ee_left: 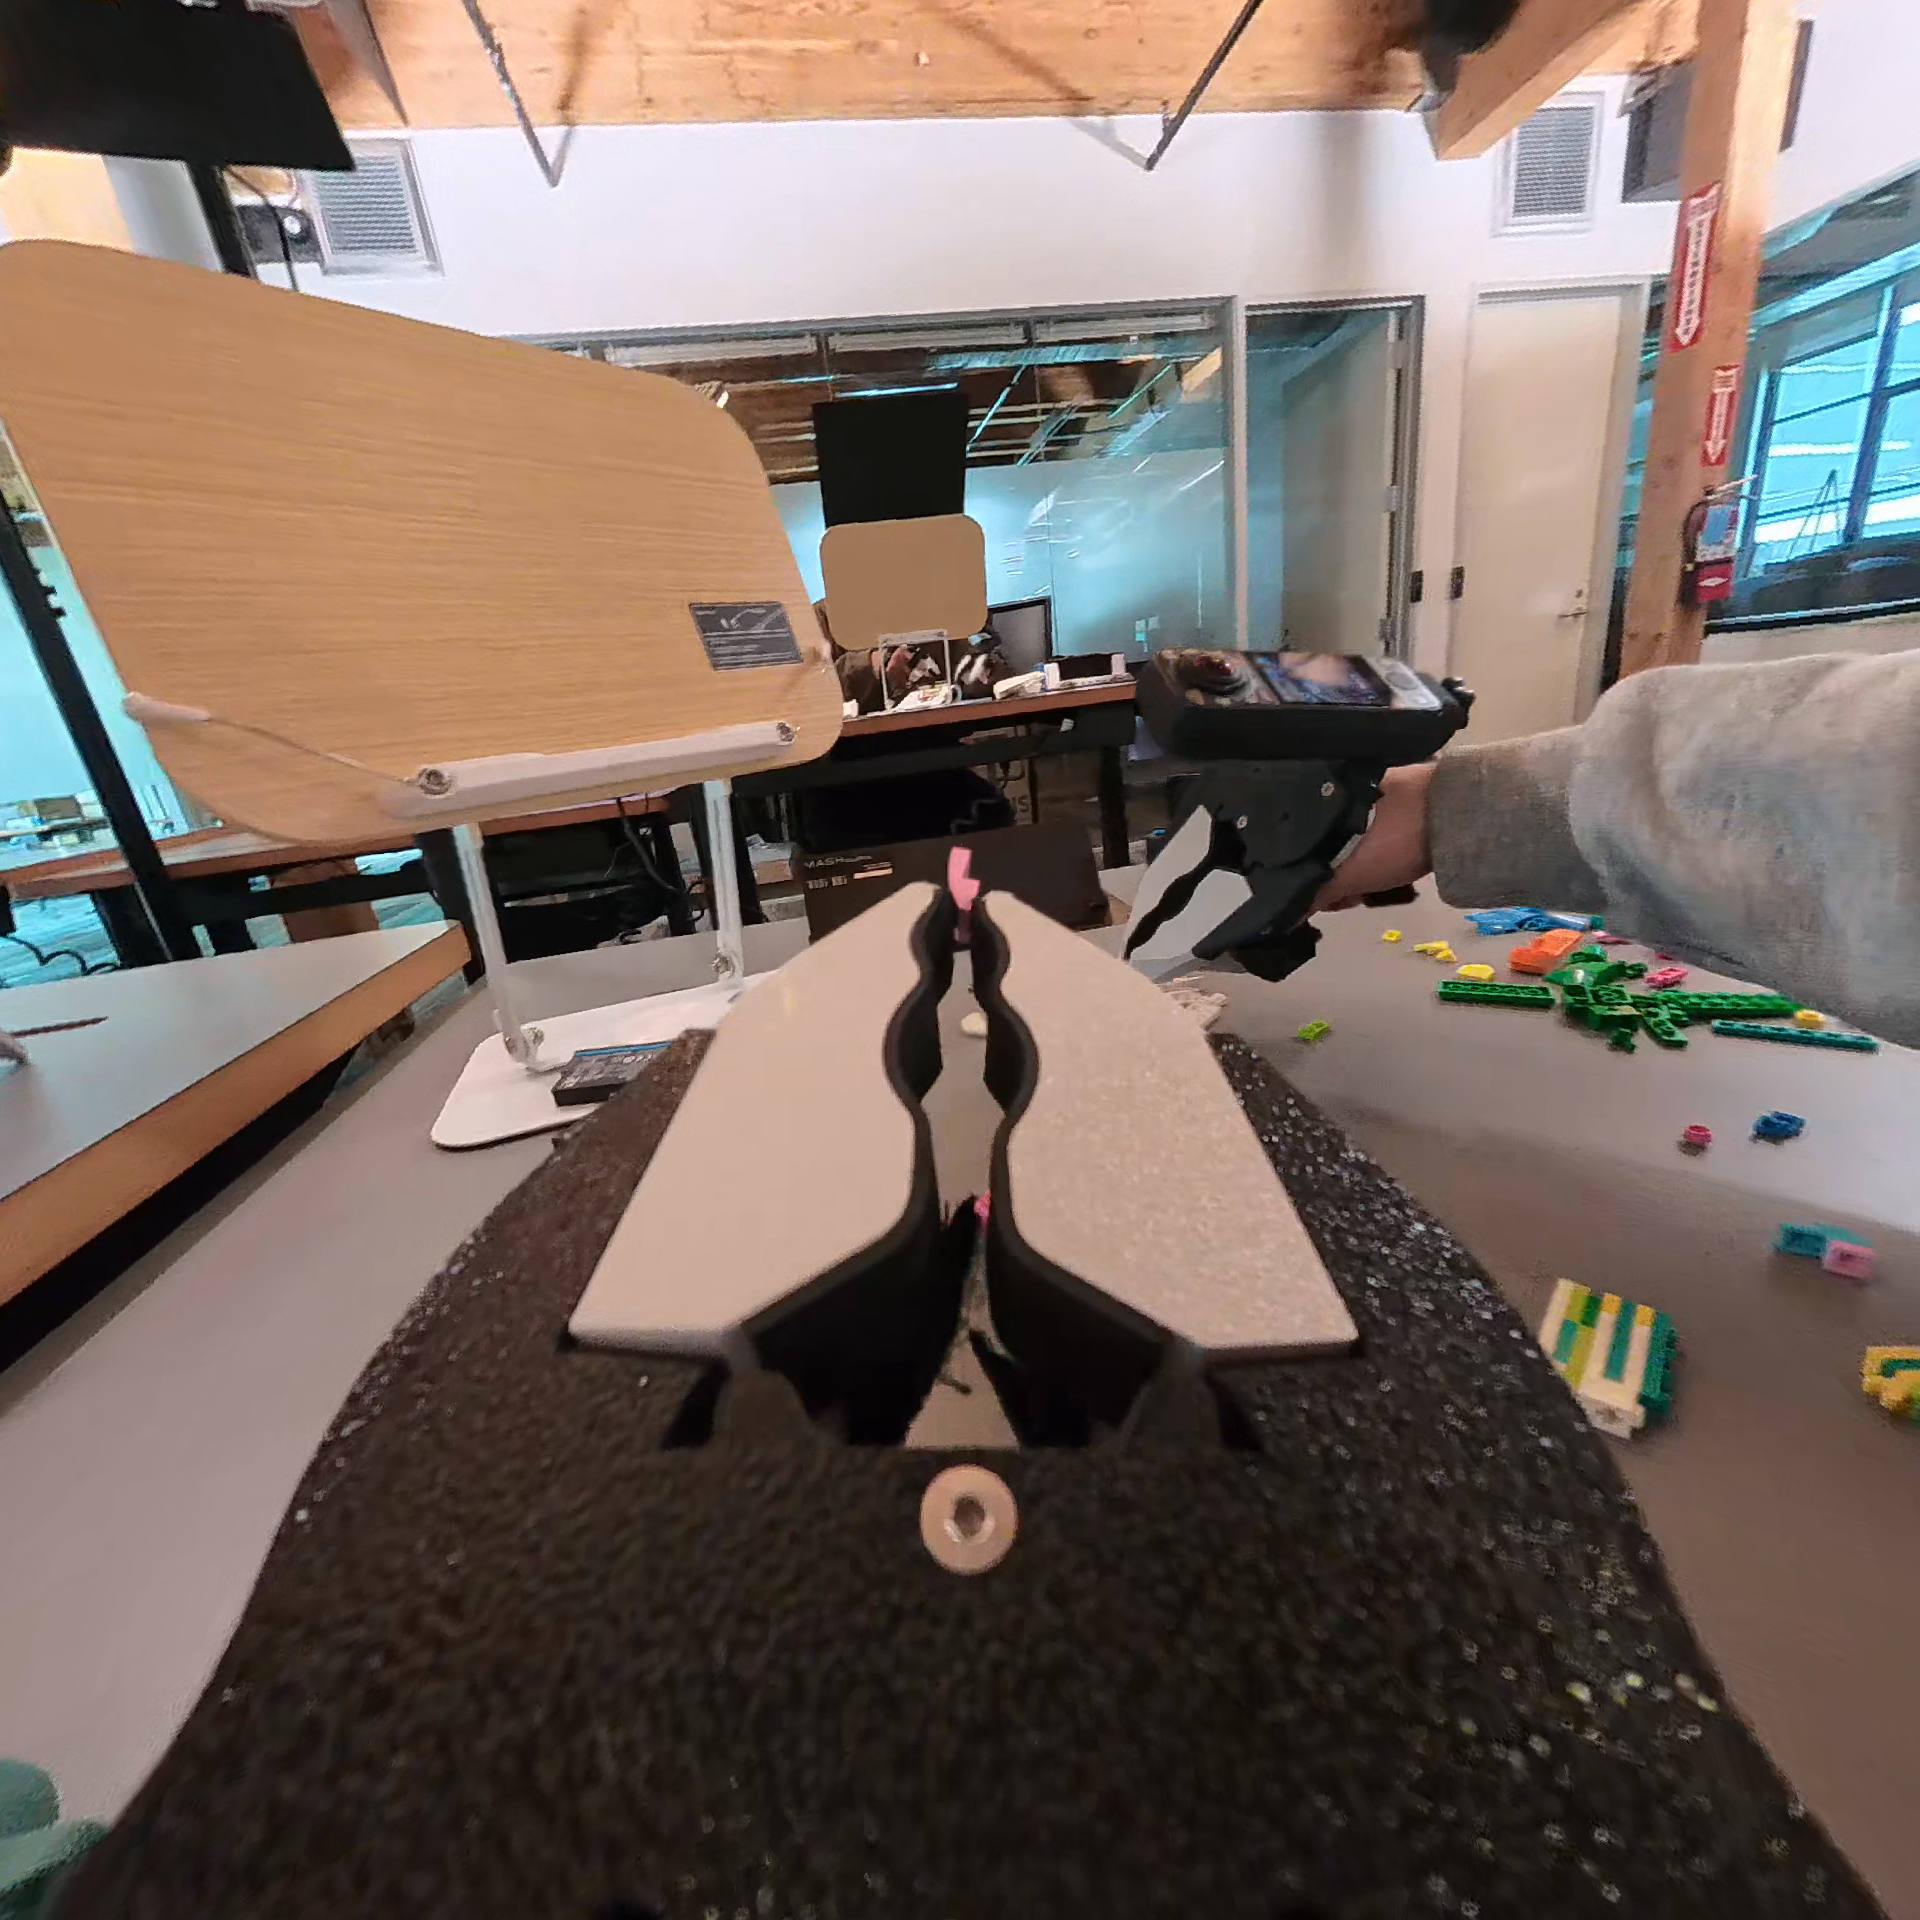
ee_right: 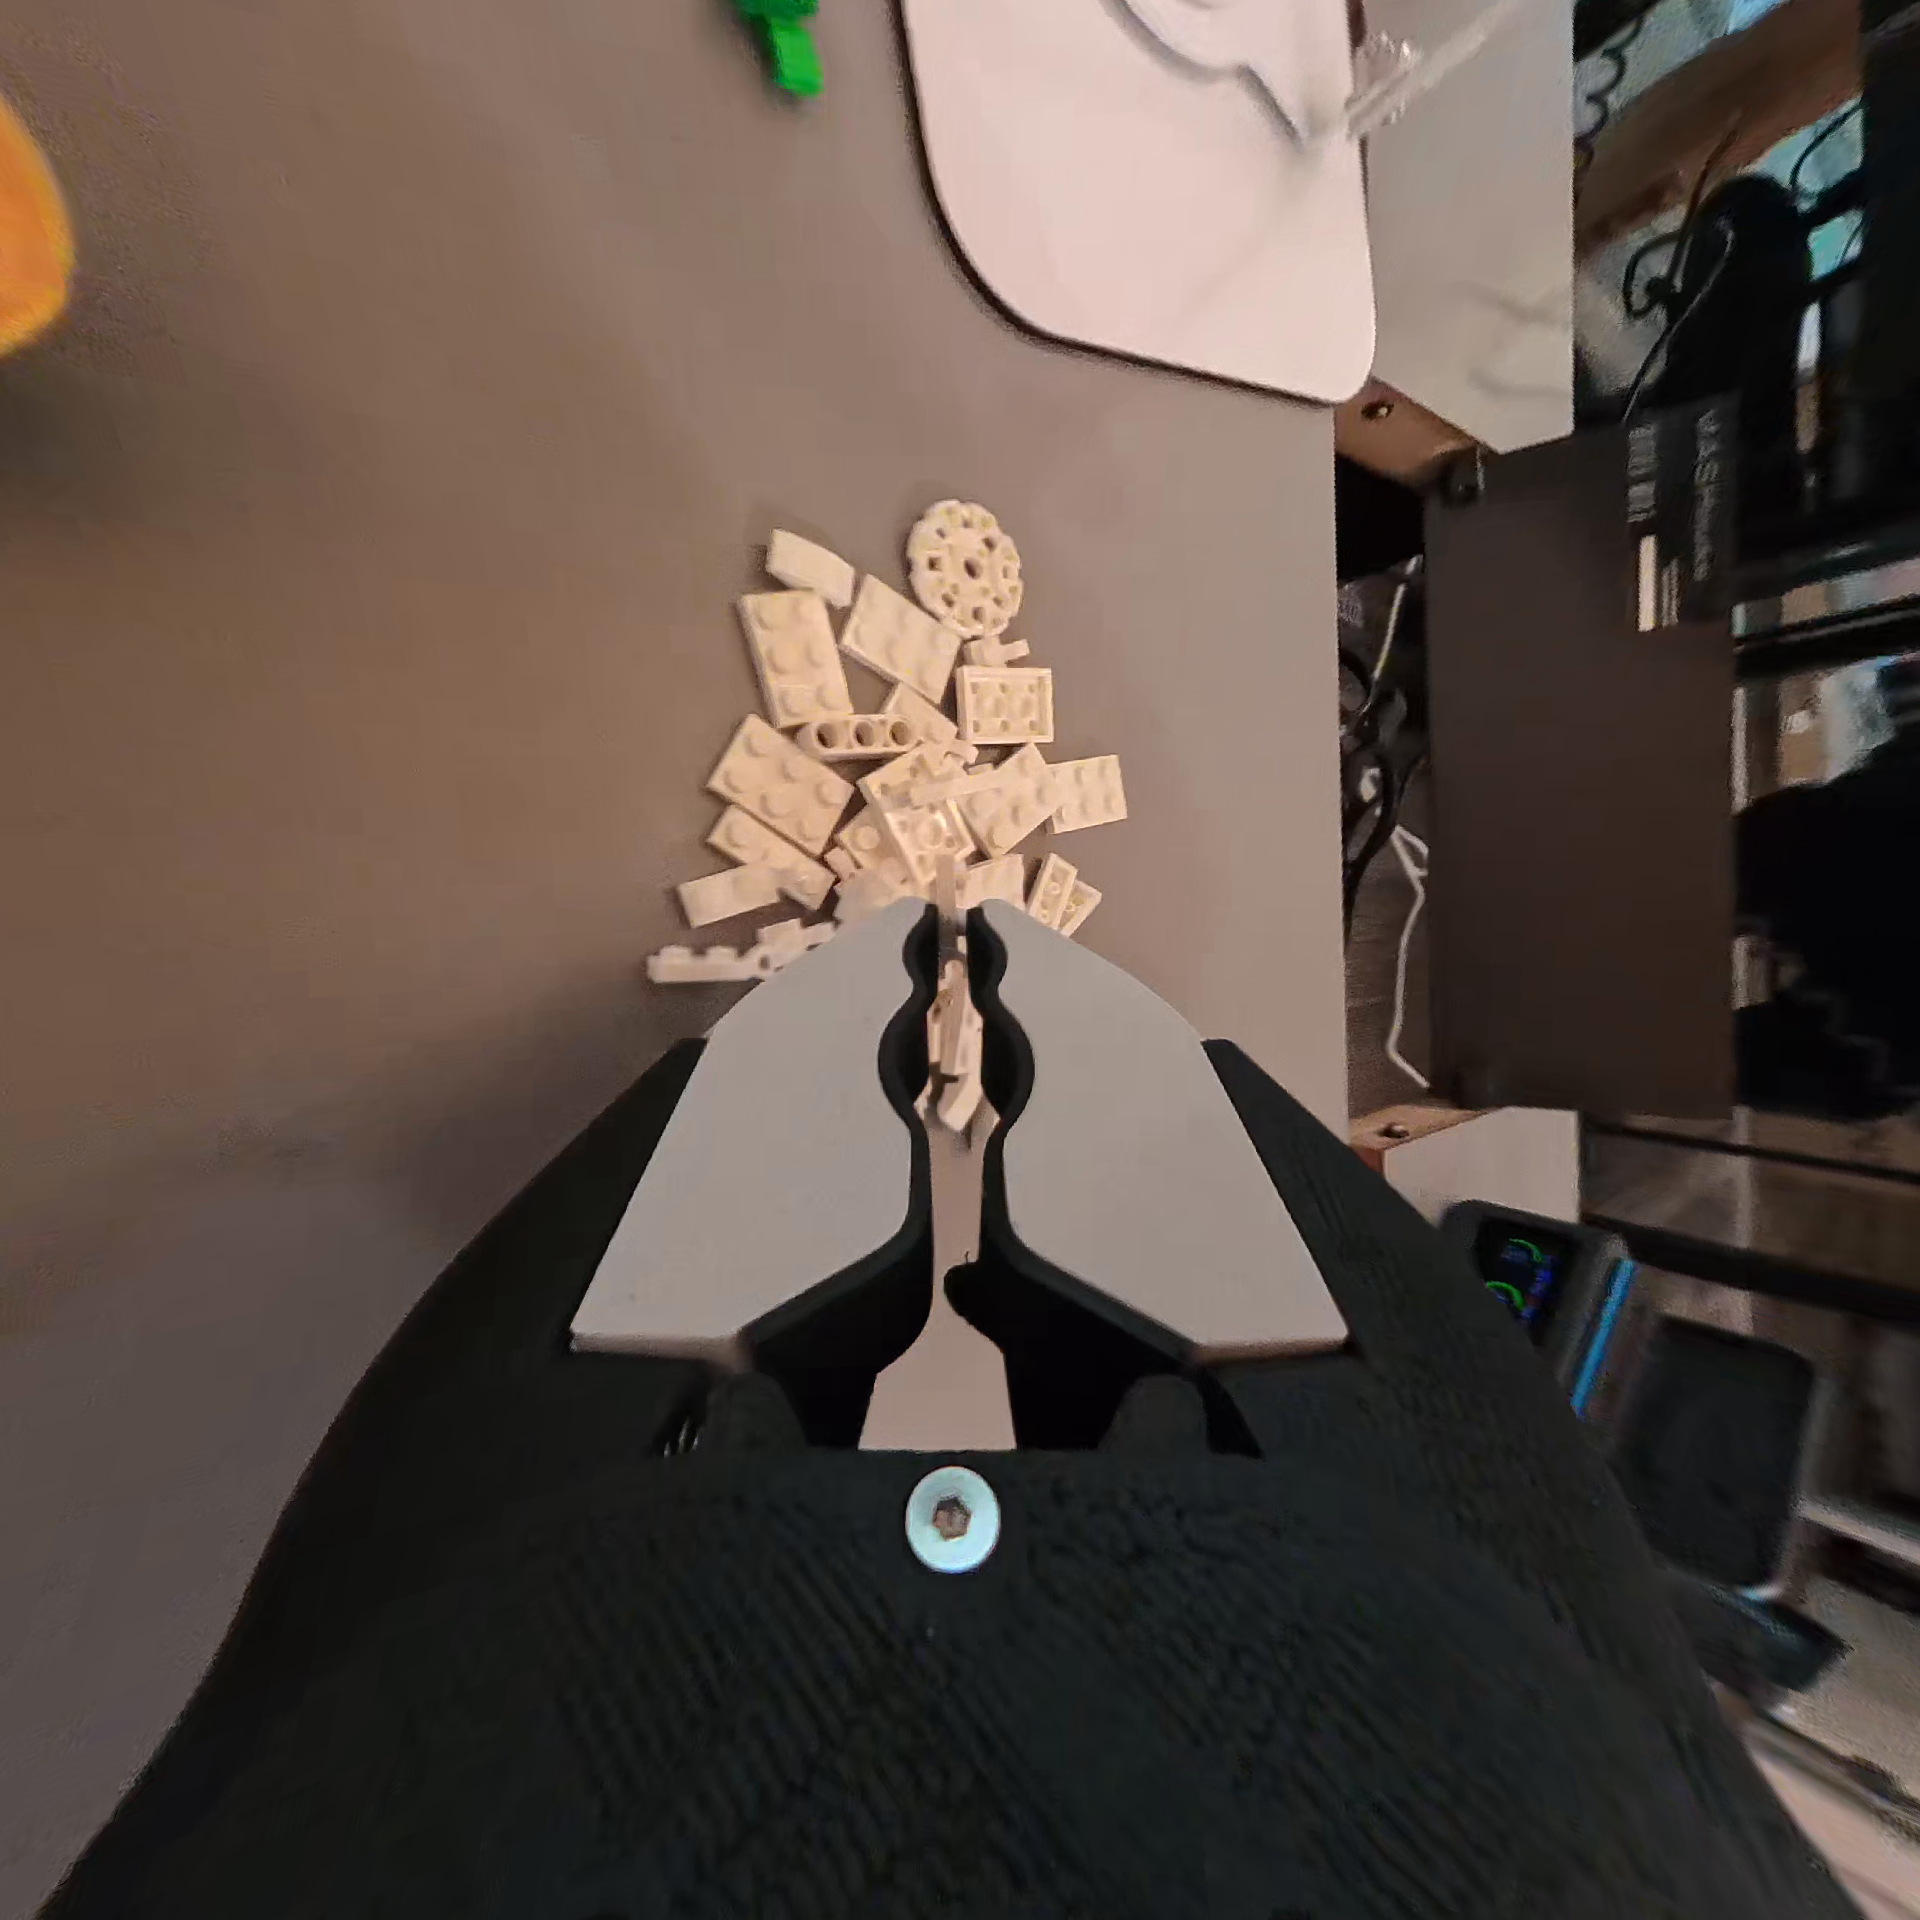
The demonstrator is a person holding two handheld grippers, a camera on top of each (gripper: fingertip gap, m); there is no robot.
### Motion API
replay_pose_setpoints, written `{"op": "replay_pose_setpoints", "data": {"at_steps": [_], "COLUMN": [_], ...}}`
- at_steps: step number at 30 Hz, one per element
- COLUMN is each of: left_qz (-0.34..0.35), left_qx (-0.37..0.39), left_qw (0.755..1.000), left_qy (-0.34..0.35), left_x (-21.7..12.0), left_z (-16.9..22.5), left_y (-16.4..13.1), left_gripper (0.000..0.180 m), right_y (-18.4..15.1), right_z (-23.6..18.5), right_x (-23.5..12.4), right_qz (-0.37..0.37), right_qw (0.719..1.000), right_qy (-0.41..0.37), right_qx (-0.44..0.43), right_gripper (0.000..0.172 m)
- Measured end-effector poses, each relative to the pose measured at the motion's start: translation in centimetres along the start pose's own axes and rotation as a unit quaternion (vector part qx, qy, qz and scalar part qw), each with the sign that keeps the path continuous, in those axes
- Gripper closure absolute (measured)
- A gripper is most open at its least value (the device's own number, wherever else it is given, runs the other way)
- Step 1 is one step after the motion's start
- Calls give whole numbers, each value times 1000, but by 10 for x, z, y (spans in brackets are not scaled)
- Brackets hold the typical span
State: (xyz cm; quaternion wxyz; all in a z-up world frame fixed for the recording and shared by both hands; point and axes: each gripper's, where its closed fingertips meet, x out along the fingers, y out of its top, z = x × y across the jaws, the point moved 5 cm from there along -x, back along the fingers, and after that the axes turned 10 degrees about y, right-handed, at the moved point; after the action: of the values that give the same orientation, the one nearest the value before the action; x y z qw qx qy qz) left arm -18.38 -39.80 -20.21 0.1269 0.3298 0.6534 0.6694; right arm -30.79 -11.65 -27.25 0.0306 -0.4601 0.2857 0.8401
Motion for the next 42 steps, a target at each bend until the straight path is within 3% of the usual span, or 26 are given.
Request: {"op": "replay_pose_setpoints", "data": {"at_steps": [2, 4, 9, 11, 14, 16, 19, 22, 28, 32, 34, 36, 39, 42], "left_qz": [-11, -8, 49, 55, 80, 90, 78, 73, 73, 65, 73, 85, 136, 162], "left_qx": [-7, -24, -75, -88, -124, -151, -140, -136, -146, -130, -128, -118, -106, -92], "left_qw": [1000, 1000, 993, 987, 962, 942, 939, 936, 932, 933, 935, 950, 976, 982], "left_qy": [6, 9, -76, -123, -228, -284, -305, -317, -324, -329, -323, -275, -130, 16], "left_x": [1, 0, -2, -3, -10, -15, -16, -16, -16, -16, -16, -12, -12, -22], "left_z": [-5, -11, 0, 8, 26, 34, 40, 44, 44, 48, 47, 40, 4, -37], "left_y": [-3, -3, 9, 11, 19, 25, 23, 22, 22, 20, 21, 23, 27, 31], "left_gripper": [177, 177, 177, 177, 177, 177, 177, 177, 177, 177, 177, 177, 167, 169], "right_y": [0, 3, 45, 79, 125, 141, 149, 151, 153, 152, 153, 158, 170, 183], "right_z": [2, 2, -3, -33, -95, -125, -151, -163, -165, -168, -168, -162, -139, -125], "right_x": [3, 2, -40, -66, -117, -145, -165, -169, -165, -163, -163, -161, -145, -112], "right_qz": [4, 10, 77, 166, 304, 337, 341, 324, 289, 277, 279, 280, 256, 182], "right_qw": [1000, 1000, 989, 978, 915, 868, 836, 835, 868, 866, 861, 863, 891, 917], "right_qy": [13, 15, -65, 19, 240, 343, 403, 413, 353, 363, 370, 367, 322, 294], "right_qx": [19, 16, -108, -124, -116, -126, -152, -165, -197, -202, -208, -206, -193, -200], "right_gripper": [167, 156, 151, 152, 157, 156, 157, 161, 162, 164, 170, 170, 170, 170]}}
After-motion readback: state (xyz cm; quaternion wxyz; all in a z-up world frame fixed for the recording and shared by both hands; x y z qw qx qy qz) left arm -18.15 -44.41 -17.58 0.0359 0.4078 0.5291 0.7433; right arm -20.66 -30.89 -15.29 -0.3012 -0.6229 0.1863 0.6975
